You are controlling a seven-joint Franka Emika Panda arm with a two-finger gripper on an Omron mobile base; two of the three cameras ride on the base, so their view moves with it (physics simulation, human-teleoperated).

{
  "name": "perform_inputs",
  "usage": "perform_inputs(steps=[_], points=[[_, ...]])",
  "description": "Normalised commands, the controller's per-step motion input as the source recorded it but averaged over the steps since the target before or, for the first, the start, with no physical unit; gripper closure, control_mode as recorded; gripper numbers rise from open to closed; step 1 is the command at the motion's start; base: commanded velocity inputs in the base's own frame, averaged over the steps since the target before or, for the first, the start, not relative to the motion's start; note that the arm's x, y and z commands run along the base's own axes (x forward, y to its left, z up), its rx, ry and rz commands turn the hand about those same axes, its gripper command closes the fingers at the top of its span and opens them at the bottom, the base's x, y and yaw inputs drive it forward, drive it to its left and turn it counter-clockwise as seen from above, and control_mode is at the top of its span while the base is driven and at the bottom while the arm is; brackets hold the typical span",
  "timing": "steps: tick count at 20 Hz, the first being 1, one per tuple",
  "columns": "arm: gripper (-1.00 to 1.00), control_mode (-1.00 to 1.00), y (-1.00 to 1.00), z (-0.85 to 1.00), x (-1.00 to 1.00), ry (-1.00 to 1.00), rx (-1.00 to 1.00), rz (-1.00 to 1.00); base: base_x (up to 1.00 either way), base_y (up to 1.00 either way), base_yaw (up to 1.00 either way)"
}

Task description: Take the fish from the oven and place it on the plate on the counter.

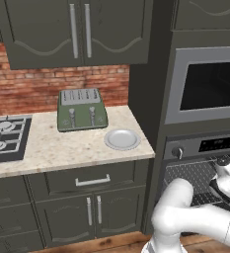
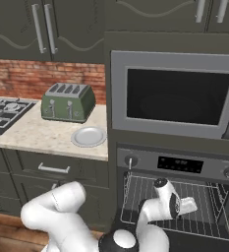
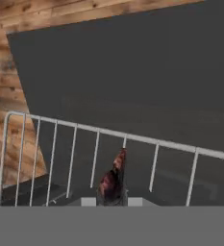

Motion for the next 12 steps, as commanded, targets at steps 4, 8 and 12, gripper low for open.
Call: perform_inputs(steps=[4,8,12], points=[[1.00,-1.00,-0.06,0.79,-1.00,-0.22,0.14,-0.09,0.00,0.00,0.00],[1.00,-1.00,0.37,1.00,-1.00,-0.46,0.05,-0.01,0.00,0.00,0.00],[1.00,-1.00,0.77,0.98,-0.88,-0.72,0.00,-0.03,0.00,0.00,0.00]])
